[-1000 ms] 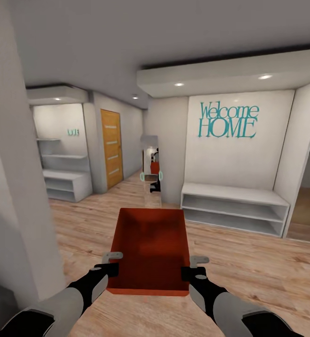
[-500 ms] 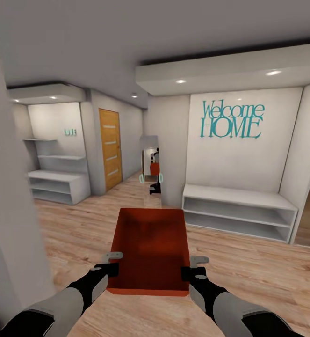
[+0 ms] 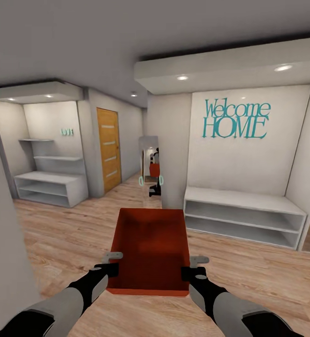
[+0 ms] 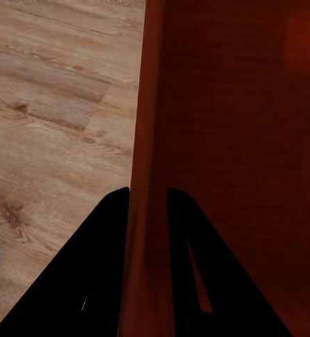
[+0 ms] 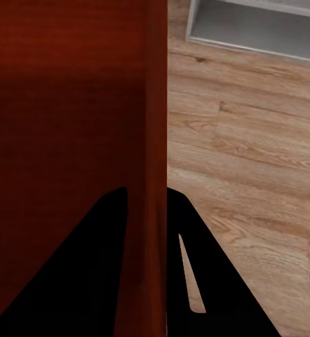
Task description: Move the two storage containers from the living room to the garage. In the garage, place one container on the floor and stack the other container on top of it (either order is fine).
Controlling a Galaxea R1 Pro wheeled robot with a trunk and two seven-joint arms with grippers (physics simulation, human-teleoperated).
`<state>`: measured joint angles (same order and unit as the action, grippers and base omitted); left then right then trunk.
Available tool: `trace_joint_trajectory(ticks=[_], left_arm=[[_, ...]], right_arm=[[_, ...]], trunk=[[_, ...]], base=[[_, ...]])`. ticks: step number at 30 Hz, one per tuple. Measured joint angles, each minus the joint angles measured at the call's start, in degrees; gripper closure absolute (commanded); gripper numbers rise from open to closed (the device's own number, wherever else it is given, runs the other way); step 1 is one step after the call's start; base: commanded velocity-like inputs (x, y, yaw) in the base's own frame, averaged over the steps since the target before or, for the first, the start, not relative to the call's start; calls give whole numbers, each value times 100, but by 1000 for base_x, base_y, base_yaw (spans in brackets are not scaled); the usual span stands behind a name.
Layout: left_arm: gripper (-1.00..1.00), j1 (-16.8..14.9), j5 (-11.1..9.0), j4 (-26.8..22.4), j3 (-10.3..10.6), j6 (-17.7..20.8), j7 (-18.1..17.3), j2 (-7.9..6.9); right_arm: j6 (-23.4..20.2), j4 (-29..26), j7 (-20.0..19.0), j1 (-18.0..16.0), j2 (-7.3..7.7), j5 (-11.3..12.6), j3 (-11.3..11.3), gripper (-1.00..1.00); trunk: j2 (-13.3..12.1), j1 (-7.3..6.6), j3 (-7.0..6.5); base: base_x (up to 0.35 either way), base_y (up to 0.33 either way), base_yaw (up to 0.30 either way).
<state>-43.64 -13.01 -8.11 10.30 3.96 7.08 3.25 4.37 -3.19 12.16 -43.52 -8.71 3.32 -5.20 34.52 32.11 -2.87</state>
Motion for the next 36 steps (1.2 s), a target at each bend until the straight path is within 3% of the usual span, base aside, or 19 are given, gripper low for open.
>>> trace_joint_trajectory(ticks=[36], left_arm=[[100,-2,4,34,-10,-30,-24,-9]], right_arm=[[-4,4,38,2,-17,-3,-16,100]], trunk=[[0,0,0]], base=[[323,0,0]])
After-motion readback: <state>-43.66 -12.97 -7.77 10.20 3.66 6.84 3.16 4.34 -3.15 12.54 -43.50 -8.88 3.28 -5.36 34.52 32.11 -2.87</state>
